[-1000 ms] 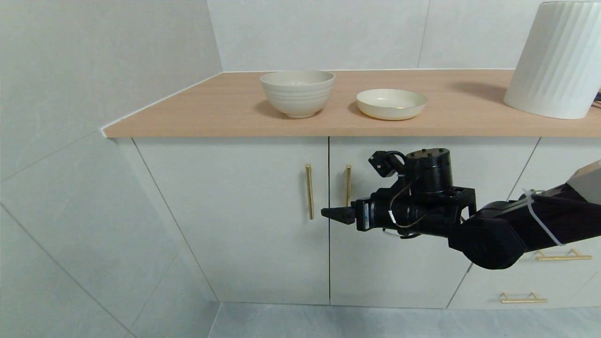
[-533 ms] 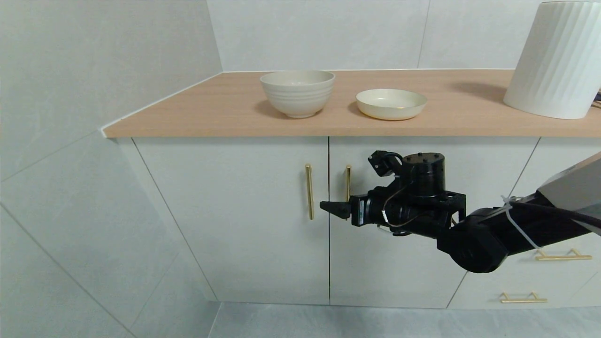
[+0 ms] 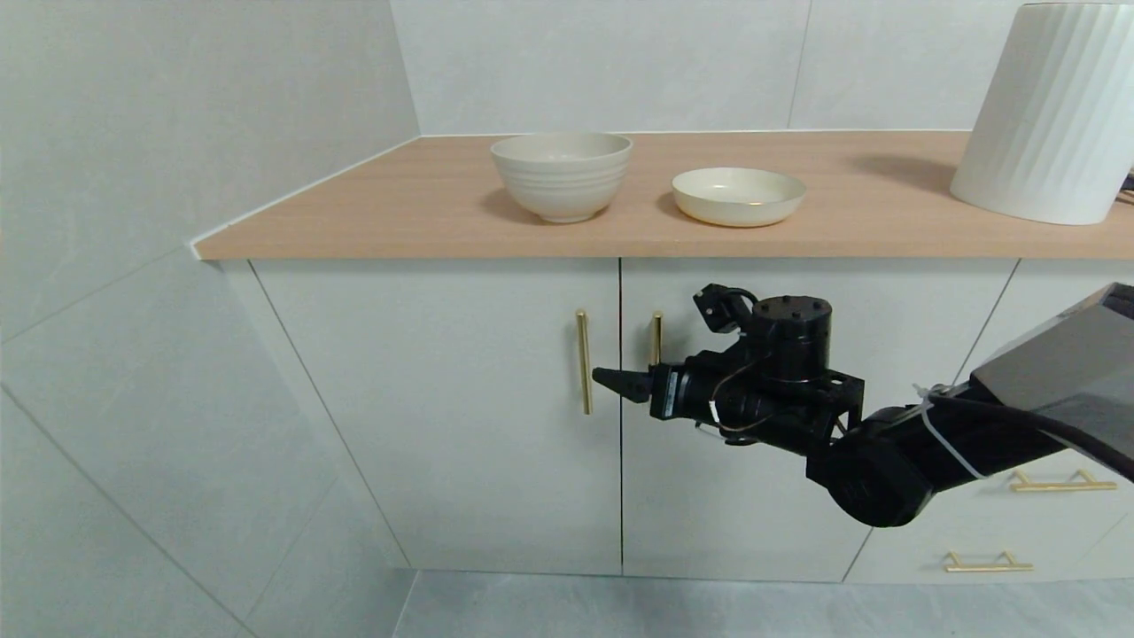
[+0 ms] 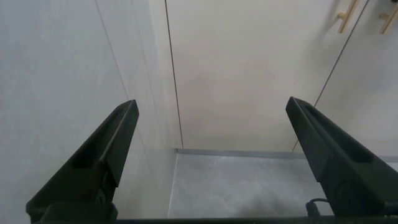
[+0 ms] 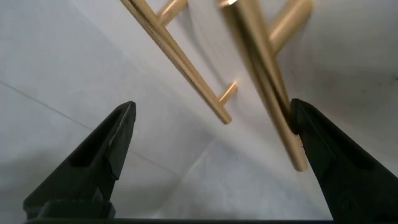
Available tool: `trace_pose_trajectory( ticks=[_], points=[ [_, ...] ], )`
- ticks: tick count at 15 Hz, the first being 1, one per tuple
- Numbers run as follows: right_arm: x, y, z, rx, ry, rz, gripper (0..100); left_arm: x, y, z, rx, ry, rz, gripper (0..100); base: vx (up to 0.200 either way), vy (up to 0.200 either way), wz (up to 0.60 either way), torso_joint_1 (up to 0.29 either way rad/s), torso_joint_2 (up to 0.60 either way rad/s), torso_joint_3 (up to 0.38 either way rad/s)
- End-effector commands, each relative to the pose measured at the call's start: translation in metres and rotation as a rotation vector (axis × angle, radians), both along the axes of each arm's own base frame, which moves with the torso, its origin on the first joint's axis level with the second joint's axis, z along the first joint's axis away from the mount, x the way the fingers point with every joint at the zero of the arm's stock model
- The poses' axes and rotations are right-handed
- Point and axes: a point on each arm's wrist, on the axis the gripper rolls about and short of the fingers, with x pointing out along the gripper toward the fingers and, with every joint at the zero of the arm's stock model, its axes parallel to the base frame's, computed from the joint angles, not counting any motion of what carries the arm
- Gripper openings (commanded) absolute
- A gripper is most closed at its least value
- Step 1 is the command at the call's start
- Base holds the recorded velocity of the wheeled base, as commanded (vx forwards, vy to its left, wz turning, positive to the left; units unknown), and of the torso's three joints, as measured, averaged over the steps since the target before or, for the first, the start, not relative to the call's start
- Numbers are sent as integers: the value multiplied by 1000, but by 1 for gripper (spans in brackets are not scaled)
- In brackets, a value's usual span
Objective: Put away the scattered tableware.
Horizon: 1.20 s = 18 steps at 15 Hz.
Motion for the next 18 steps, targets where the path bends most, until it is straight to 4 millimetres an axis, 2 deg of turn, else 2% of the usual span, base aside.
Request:
trace_pose_trajectory(
  ticks=[1,4,11,15,18],
  points=[
    [-9,4,8,26,9,41,100,0,0,0,0,0,1,100,0,0,0,0,0,0],
    [-20,-4,13,32,20,99,100,0,0,0,0,0,1,100,0,0,0,0,0,0],
    [-87,-35,22,30,87,384,100,0,0,0,0,0,1,100,0,0,0,0,0,0],
    [-127,-50,23,20,110,453,100,0,0,0,0,0,1,100,0,0,0,0,0,0],
    [-142,-54,20,11,122,477,100,0,0,0,12,0,-1,100,0,0,0,0,0,0]
  ],
)
